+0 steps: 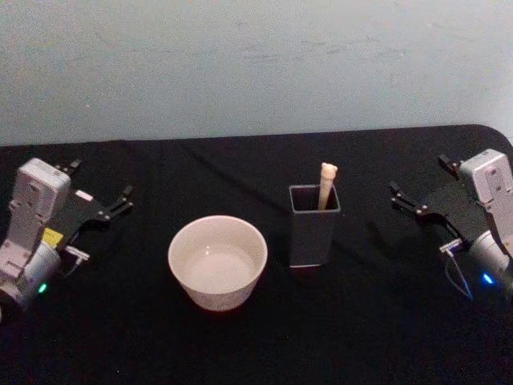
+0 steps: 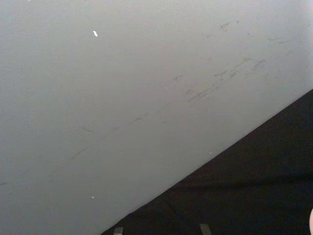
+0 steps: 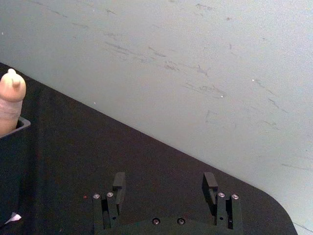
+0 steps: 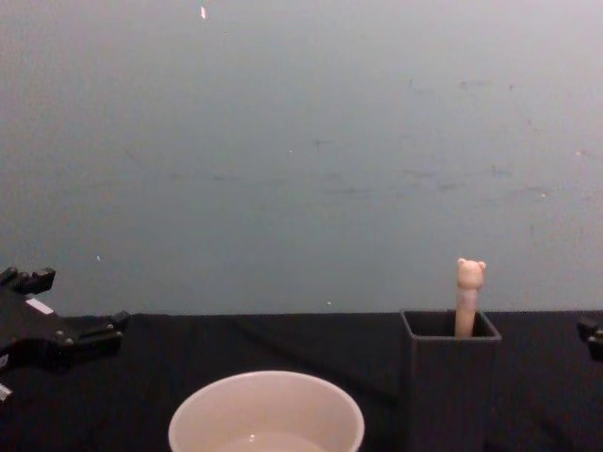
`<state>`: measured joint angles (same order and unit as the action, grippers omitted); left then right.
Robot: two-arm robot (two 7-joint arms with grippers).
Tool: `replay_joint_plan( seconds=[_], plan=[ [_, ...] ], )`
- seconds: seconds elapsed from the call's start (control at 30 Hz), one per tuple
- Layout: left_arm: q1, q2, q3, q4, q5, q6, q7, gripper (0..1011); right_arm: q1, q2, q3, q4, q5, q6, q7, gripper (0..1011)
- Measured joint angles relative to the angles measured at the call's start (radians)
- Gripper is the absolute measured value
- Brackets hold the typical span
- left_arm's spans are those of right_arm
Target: Pick up the stirring spoon with one hand, stir inside the cup, then place it back in its original position.
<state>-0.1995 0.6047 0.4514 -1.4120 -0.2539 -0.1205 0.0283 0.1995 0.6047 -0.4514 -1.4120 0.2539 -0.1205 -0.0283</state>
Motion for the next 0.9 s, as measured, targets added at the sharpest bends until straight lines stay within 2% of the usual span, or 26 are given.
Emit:
replay_joint_plan(
  seconds=[0.9],
  plan=[
    [0.0, 0.0, 0.0, 0.0, 0.0, 0.0, 0.0, 1001, 0.0, 0.0, 0.0, 0.0, 0.0, 0.0, 0.0, 1002]
  ],
)
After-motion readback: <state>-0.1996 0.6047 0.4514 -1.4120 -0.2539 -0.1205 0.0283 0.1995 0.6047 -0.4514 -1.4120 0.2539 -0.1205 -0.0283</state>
